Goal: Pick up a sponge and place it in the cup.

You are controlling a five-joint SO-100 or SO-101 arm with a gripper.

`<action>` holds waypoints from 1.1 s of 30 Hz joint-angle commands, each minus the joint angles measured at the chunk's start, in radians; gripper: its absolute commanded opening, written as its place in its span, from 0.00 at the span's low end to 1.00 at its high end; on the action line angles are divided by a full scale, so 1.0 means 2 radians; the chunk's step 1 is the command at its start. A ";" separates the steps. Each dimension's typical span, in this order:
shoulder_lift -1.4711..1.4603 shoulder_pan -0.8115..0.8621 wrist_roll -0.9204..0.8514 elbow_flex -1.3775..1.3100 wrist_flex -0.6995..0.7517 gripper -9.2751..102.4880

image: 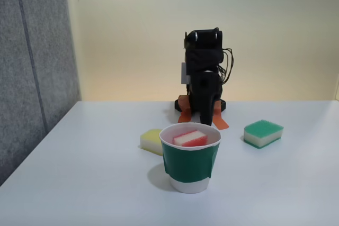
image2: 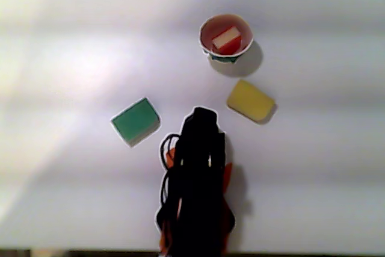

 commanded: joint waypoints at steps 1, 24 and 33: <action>0.008 0.001 0.008 0.023 0.008 0.08; 0.008 0.001 0.006 0.023 0.009 0.12; 0.008 0.001 0.006 0.023 0.009 0.12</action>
